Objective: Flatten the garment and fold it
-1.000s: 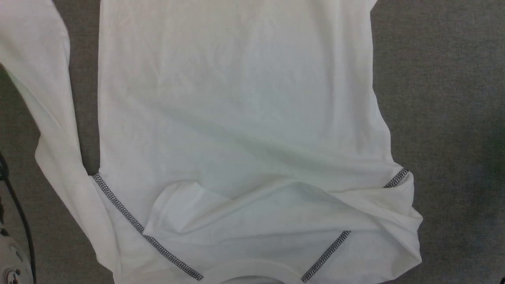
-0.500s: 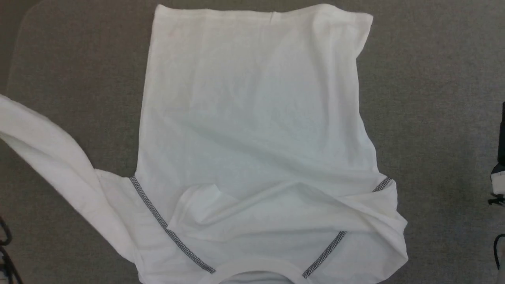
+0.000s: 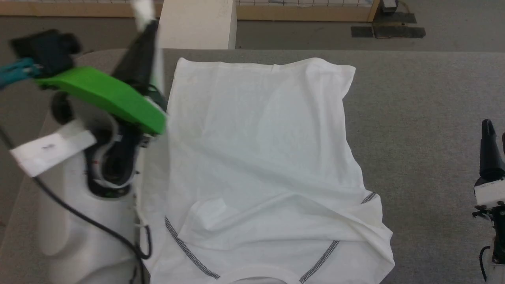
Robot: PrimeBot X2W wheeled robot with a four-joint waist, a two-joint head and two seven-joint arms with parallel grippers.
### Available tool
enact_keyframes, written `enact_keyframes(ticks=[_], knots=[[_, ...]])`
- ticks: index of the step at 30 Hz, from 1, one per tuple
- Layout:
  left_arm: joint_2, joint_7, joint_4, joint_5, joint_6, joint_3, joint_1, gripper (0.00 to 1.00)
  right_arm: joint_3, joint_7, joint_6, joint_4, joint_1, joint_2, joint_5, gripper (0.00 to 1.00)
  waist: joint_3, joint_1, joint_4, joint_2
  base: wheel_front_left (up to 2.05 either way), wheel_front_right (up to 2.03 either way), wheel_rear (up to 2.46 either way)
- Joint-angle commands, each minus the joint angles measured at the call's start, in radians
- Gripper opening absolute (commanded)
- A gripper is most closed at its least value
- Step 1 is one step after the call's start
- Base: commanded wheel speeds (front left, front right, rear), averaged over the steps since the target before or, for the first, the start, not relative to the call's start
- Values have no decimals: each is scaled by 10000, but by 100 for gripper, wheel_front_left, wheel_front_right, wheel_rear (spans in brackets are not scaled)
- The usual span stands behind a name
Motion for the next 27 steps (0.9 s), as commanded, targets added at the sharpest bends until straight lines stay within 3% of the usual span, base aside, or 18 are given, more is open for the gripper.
enact_keyframes(ticks=[1,10,14,20,21,22,23,27], knots=[[-192,115,40,71,-1,-463,198,0,54,-95,-13,68,196,1,88,100,-271,1,-212,0,0,0,0],[-586,77,2253,-256,-182,-4539,-155,0,274,-309,-13,313,169,1,310,100,-16,1,-906,0,0,0,0],[-590,220,3565,-694,-348,-7065,-324,0,411,-481,-13,530,107,1,463,100,160,1,-1339,0,0,0,0],[-592,914,4420,-1165,-475,-8920,-85,0,430,-703,-13,737,140,1,556,100,236,1,-1486,0,0,0,0],[-592,1024,4484,-1276,-477,-9073,-35,10,413,-725,-13,752,150,1,557,100,236,1,-1466,0,0,0,0],[-592,1136,4528,-1424,-451,-9212,10,84,386,-750,-13,770,161,1,556,100,238,1,-1427,0,0,0,0],[-592,1238,4542,-1540,-435,-9318,20,100,356,-769,-13,787,165,1,549,100,236,1,-1378,0,0,0,0],[-592,1591,4348,-2002,-333,-9398,-159,100,380,-745,-13,821,107,1,496,100,134,1,-1133,0,0,0,0]])
